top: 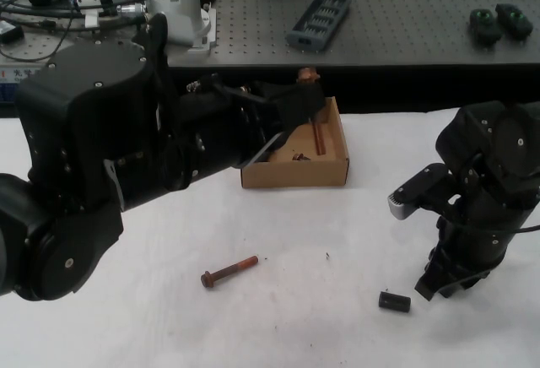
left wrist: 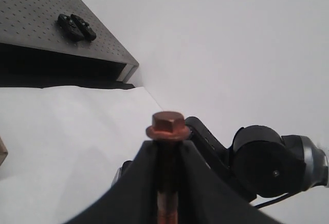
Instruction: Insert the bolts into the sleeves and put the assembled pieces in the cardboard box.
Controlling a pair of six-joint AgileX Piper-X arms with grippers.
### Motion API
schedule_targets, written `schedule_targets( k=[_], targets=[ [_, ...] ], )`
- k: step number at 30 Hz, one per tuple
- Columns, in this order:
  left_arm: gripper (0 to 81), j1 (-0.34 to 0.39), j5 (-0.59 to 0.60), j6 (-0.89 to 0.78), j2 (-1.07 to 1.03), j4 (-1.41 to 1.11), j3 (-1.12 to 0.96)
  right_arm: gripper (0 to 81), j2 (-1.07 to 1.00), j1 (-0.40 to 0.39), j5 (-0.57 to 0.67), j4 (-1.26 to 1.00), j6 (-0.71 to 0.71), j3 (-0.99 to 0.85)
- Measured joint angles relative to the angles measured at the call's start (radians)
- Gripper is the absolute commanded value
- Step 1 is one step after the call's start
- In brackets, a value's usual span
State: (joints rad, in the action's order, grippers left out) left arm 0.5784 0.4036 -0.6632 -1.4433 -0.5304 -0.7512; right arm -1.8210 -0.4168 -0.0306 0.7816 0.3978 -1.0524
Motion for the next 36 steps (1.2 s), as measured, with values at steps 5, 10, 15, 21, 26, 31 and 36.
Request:
schedule_targets(
  k=[5,10,15,21,26,31,36],
  targets=[
    [0.6,0.0,0.0,0.0,0.0,0.0,0.0,21.6,-0.015,-0.022,0.001,-0.006,0.0,-0.032],
    [0.6,0.0,0.003,0.0,0.0,0.0,0.0,21.1,-0.02,-0.027,0.011,-0.016,0.0,-0.039],
    [0.6,0.0,0.004,0.0,0.0,0.0,0.0,21.1,-0.025,-0.027,0.011,-0.001,0.0,-0.042],
    [0.6,0.0,0.004,-0.003,0.0,0.0,0.0,21.5,-0.025,-0.027,0.006,0.005,0.0,-0.042],
    [0.6,0.0,0.019,-0.003,0.0,-0.001,0.0,21.5,-0.025,-0.027,0.002,0.019,0.0,-0.042],
    [0.6,0.0,0.019,-0.003,0.0,-0.001,0.0,21.5,-0.025,-0.027,-0.003,0.05,0.0,-0.044],
    [0.6,0.0,0.023,-0.003,0.0,-0.001,0.0,21.5,-0.025,-0.027,-0.009,0.07,0.0,-0.044]
  ],
)
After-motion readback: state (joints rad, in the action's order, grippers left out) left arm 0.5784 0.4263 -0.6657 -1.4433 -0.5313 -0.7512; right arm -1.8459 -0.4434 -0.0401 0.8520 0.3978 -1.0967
